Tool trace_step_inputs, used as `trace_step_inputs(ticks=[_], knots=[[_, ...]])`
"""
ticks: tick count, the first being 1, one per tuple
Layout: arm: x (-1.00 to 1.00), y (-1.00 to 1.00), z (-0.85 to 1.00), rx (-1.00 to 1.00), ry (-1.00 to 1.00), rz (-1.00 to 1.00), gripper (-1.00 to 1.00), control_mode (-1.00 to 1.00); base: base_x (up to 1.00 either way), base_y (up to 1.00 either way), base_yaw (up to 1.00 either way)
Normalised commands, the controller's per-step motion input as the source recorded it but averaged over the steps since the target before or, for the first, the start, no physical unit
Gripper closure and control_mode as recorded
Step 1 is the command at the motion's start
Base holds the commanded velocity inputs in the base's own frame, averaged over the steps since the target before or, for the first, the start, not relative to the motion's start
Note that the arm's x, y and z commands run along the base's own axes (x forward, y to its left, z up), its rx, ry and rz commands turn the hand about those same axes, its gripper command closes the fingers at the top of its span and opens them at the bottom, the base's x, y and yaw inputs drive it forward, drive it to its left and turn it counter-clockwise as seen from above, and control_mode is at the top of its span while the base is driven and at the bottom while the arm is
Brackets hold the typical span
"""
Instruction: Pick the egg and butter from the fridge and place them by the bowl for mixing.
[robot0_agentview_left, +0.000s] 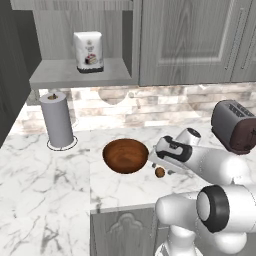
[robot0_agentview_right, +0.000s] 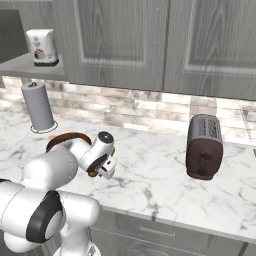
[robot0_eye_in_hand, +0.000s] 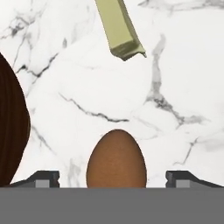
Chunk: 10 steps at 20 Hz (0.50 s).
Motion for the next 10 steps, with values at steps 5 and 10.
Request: trace_step_inputs(ticks=[5,10], knots=[[-0.11,0.00,0.14,0.01,0.00,0.00,-1.00,-1.00,0.00,0.00,0.00],[-0.14,-0.02,0.45,0.00,0.00,0.00,-1.00,-1.00,0.00,0.00,0.00]])
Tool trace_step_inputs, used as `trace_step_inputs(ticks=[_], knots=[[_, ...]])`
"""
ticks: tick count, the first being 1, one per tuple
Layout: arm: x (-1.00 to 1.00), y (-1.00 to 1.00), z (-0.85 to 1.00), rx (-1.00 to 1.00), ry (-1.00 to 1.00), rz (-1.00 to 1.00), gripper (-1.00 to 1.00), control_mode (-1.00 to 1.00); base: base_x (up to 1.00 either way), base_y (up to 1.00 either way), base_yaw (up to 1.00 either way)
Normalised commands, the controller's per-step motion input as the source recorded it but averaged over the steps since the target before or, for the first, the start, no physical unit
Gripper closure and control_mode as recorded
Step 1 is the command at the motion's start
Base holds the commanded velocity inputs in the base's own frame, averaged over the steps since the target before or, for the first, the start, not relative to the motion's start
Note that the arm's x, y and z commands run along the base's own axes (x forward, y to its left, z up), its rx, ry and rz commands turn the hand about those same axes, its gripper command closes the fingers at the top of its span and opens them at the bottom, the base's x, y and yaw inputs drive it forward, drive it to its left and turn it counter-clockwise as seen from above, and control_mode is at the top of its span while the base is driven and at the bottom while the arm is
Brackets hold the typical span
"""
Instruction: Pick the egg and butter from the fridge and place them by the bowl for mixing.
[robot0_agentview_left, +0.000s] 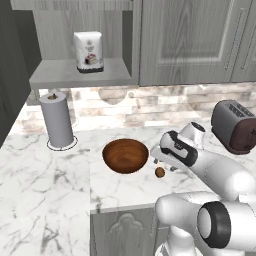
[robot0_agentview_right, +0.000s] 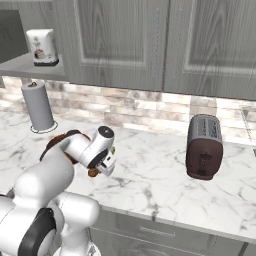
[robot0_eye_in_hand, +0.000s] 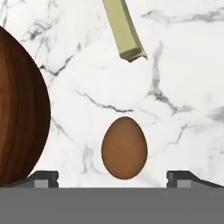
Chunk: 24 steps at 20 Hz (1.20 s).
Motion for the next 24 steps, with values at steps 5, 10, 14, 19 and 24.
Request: trace_step_inputs(ticks=[5,10,14,19,24], knots=[[-0.37,-0.02,0.46,-0.01,0.00,-0.01,-1.00,-1.00,0.00,0.00,0.00],[-0.53,0.00,0.32,-0.11,-0.01,0.00,-1.00,-1.00,0.00,0.00,0.00],[-0.56,0.00,0.23,-0.14,-0.05,-0.01,-1.00,-1.00,0.00,0.00,0.00],[-0.55,0.00,0.21,-0.15,-0.06,0.00,-1.00,-1.00,0.00,0.00,0.00],[-0.53,0.03,0.27,-0.13,-0.03,0.00,-1.00,-1.00,0.00,0.00,0.00]])
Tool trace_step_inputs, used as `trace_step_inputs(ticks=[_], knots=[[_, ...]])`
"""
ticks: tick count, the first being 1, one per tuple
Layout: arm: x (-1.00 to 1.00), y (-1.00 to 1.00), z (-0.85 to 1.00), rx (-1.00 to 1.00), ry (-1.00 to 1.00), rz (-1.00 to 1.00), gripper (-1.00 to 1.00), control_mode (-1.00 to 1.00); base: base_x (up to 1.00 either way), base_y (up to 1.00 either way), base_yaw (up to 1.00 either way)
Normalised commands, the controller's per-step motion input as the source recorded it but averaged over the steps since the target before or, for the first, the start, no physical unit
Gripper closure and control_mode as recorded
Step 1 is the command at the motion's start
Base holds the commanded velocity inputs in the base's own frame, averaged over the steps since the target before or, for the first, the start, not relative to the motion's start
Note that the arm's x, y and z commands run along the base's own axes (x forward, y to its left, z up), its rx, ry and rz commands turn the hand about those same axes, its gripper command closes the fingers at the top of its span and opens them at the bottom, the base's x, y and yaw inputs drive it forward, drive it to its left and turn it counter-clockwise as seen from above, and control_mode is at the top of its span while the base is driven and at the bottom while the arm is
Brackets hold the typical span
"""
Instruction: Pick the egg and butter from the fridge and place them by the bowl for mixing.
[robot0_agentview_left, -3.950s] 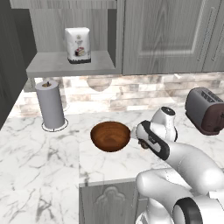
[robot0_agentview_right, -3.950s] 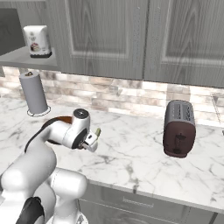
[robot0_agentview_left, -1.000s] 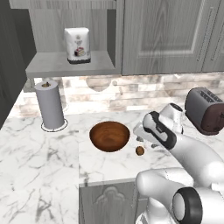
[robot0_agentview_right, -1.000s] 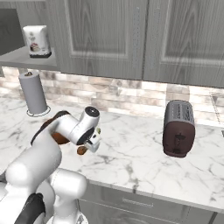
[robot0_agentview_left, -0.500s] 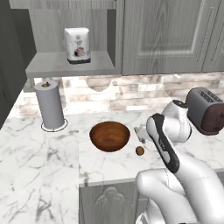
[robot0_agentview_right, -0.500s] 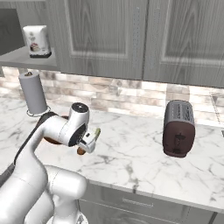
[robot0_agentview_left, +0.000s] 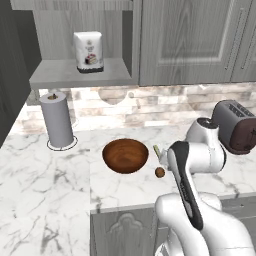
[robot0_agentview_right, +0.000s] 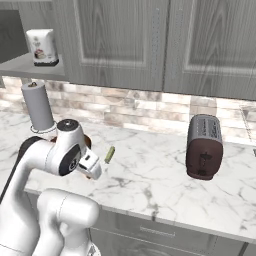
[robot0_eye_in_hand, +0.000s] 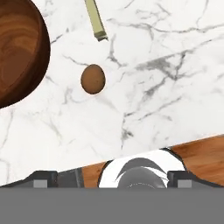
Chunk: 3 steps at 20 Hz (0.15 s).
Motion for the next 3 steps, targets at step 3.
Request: trace_step_inputs(ticks=[3], knots=[[-0.55,0.00,0.28,-0.09,-0.03,0.00,-1.00,-1.00,0.00,0.00,0.00]])
